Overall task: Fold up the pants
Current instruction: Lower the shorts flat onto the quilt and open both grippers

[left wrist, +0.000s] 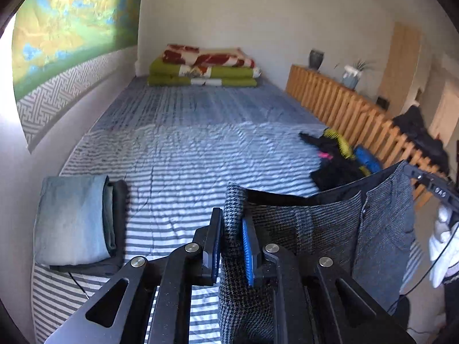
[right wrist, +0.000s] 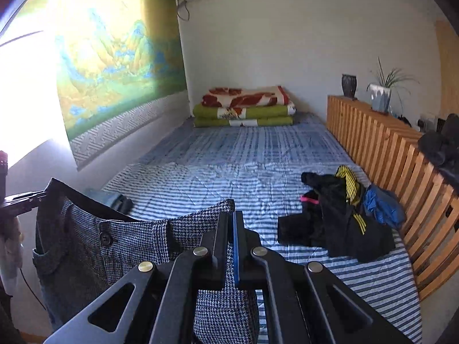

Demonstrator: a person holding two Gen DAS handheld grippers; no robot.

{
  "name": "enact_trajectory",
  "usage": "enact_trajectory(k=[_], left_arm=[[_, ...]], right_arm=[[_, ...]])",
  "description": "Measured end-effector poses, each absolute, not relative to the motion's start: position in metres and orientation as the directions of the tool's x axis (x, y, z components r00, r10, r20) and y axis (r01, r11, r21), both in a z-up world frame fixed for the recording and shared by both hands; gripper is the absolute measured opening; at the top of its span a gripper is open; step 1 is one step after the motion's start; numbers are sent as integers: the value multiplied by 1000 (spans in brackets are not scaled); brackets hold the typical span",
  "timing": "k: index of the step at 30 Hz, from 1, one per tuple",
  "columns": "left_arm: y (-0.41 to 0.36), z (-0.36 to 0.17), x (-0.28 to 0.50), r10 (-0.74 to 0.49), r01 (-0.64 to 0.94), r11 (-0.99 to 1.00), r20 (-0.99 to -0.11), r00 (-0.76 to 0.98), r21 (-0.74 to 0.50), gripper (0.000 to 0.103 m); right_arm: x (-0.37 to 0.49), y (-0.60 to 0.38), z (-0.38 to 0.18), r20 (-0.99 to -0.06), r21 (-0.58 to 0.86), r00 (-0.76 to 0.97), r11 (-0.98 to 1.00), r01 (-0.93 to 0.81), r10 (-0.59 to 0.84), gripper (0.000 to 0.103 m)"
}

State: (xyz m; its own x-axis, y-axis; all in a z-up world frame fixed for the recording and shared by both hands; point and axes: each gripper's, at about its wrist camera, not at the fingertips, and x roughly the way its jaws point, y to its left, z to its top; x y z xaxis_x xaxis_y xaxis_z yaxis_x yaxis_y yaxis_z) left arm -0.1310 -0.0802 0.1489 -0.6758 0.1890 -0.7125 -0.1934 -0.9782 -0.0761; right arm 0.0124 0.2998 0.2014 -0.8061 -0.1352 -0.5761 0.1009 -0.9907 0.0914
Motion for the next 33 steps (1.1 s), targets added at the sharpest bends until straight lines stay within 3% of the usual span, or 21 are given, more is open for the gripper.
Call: enact_trajectory(k=[2,4,6,8,10,13,17,18,20,22,27,29,33], left_arm=[[-87,96,-170,99,-108,-993,-767,-634,-39,24],[-96,54,-191,131,-89,-991,-794,-594,-96,25],[-105,14,-207,158,-82,-987,-823,-546,-135,32],[-107,-21,-216,174,-91,-985,-854,-491,-148,49],[-108,-50,-224,175,-79,-985,-875,-451,-156,56],[-104,-75,-233,188,-73,-982,-883,-431,-174,56],[-88,-82,-237,196,-107,-980,-885,-422,-166,56],[-82,-84,-239,184,-118,-982,-888,-420,-148,56],[-74,-87,-239,167,-133,-984,-896,-411,-123,19],[-71,-90,-238,164,-127,-984,-898,-408,-123,13],[-111,-71,-235,281,-90,-959,-856,-434,-269,11],[-133,-78,-243,307,-32,-946,-858,-412,-323,11],[-129,-93,-247,293,-36,-952,-869,-398,-305,11]], right_arm=[[-38,297,151,-678,67,-724,-992,108,-125,6],[-75,306,105,-769,111,-623,-990,91,-144,16],[-94,319,69,-802,134,-577,-988,78,-154,21],[-103,330,37,-835,148,-526,-986,75,-165,27],[-108,340,9,-861,183,-471,-981,61,-190,36],[-110,354,-21,-881,210,-425,-977,36,-205,38],[-119,366,-47,-885,262,-400,-965,-1,-240,49],[-121,368,-49,-884,273,-397,-962,-8,-247,49],[-123,366,-54,-883,286,-392,-958,-11,-259,49],[-125,365,-56,-884,285,-391,-959,-10,-258,49],[-125,361,-44,-871,296,-406,-955,18,-278,50],[-127,358,-40,-859,307,-419,-951,39,-294,56],[-142,344,-54,-853,361,-386,-931,50,-351,58]])
